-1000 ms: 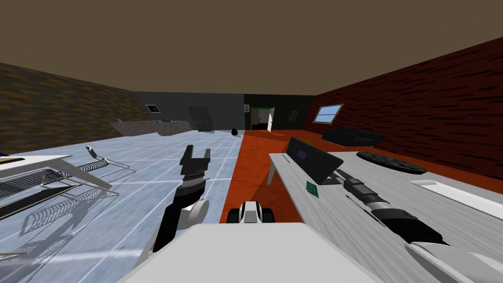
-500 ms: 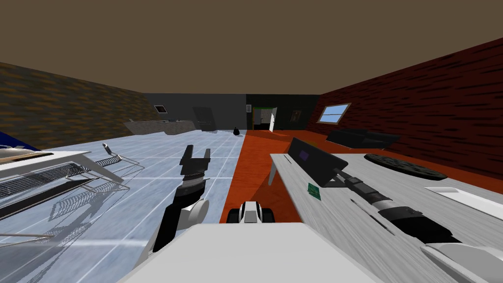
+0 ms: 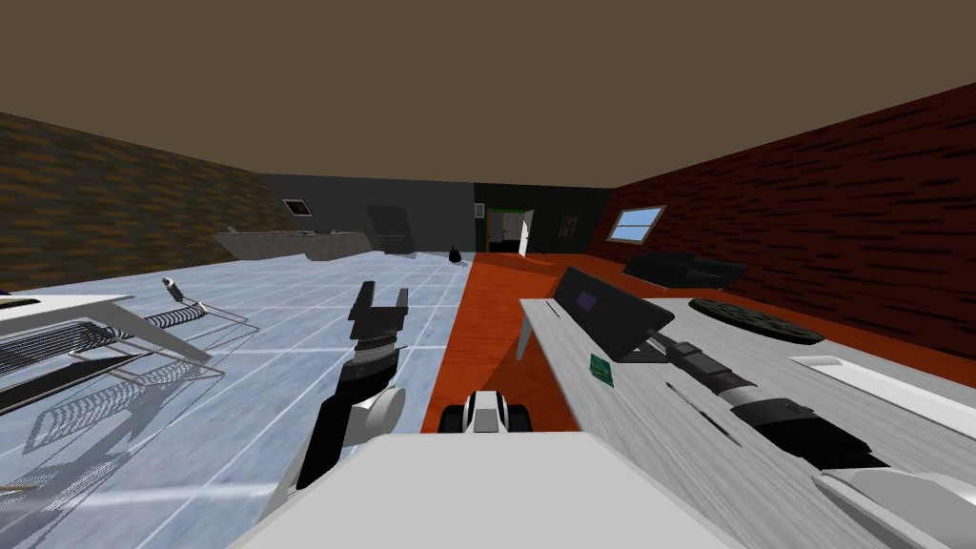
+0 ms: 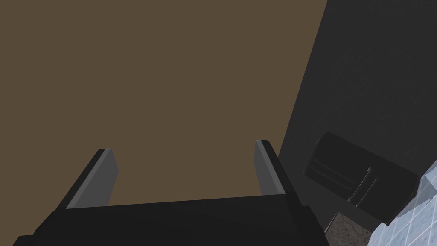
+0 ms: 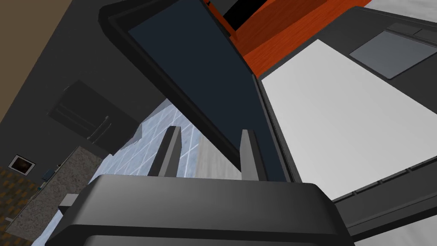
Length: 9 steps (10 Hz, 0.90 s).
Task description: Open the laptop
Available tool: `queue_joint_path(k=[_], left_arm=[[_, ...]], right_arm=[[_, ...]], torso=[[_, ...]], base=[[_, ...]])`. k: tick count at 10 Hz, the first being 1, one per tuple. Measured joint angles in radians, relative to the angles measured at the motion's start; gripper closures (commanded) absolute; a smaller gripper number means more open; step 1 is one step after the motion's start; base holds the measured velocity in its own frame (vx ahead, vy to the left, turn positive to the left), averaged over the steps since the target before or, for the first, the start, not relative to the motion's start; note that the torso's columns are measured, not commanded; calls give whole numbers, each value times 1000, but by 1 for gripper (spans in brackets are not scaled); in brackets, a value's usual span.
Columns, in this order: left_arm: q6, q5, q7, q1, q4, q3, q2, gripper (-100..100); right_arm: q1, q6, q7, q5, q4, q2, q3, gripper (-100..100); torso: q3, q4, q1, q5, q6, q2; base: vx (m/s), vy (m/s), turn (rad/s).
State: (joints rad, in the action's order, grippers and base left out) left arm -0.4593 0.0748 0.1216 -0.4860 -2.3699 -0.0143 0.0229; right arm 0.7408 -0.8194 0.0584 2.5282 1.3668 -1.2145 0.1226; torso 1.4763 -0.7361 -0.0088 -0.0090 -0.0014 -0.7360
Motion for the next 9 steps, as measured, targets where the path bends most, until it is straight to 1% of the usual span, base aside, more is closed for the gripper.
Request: queue_joint_path(k=[1,3,5,6,7,8,9], left_arm=[[0,0,0,0,0,0,0,0],[0,0,0,0,0,0,0,0],[0,0,0,0,0,0,0,0],[0,0,0,0,0,0,0,0],[0,0,0,0,0,0,0,0],[0,0,0,0,0,0,0,0],[0,0,0,0,0,0,0,0]], right_arm=[[3,-3,-22,-9,14,0,-4,100],[5,-7,-71,-21,43,-7,-28,100],[23,-6,-122,-39,84,-14,-40,100],[38,-7,-147,-49,107,-18,-43,100],[46,-7,-170,-59,128,-19,-47,100],[46,-7,-194,-66,141,-22,-59,100],[46,-6,-200,-66,142,-22,-62,100]], torso=[[1,2,1,-1,-1,2],[2,1,3,2,1,2],[0,-1,5,6,1,-1],[0,-2,7,8,2,-2],[-1,-2,14,10,2,-4],[-2,-3,16,11,1,-6],[-2,-4,15,12,1,-6]], base=[[60,-99,-94],[71,-98,-118],[70,-91,-114],[65,-27,-183],[44,-9,-144],[14,-2,-31],[31,-8,-99]])
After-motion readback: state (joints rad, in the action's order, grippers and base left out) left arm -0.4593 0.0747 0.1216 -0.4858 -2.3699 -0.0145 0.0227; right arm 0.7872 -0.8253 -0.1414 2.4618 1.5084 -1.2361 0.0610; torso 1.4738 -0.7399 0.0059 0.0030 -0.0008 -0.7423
